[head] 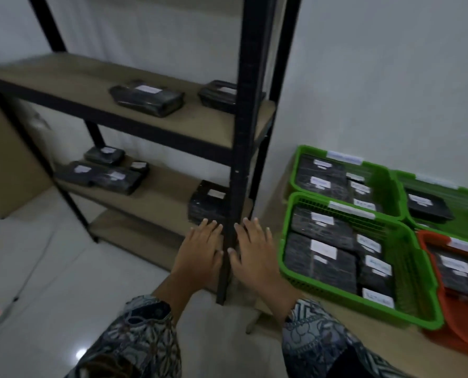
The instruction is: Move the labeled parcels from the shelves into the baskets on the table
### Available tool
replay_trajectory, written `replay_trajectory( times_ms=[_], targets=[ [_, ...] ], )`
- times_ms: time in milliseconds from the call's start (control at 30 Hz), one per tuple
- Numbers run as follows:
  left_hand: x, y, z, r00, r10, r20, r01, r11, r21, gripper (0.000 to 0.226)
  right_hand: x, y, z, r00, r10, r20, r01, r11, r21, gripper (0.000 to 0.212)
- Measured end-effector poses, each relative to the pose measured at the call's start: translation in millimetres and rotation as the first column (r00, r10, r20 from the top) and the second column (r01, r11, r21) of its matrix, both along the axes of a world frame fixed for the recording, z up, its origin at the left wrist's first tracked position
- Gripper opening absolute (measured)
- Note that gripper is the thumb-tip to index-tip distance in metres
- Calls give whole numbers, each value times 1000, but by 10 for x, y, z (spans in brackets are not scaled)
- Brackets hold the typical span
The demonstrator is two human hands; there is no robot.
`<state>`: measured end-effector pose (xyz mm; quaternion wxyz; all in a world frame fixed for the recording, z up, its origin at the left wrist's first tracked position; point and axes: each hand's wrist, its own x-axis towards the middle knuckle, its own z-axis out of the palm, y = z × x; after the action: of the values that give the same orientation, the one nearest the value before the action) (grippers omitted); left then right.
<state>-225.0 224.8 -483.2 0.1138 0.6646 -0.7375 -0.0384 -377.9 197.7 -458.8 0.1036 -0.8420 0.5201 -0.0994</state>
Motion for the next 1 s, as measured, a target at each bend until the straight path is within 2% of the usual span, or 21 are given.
replay_trajectory(
  times_ms=[67,200,333,800,1000],
  targets=[
    [277,76,-37,998,65,21,-65,998,18,56,292,0,-19,998,65,-9,-65,998,27,60],
    [789,136,-89,981,192,-28,-192,981,9,59,823,-112,-94,987,162,-7,-161,985,62,59],
    [1296,18,-182,964,261,-48,-260,965,24,58,1321,-390,-208,976,215,-39,-211,973,94,61],
    [3036,-867,-363,929,369,5,-366,921,136,60,3025,-1420,-497,952,272,-138,-248,954,166,61],
    [3774,-1128,-578,932,363,-24,-353,918,180,60,3710,-1737,-602,957,236,-171,-202,960,193,62]
  ],
)
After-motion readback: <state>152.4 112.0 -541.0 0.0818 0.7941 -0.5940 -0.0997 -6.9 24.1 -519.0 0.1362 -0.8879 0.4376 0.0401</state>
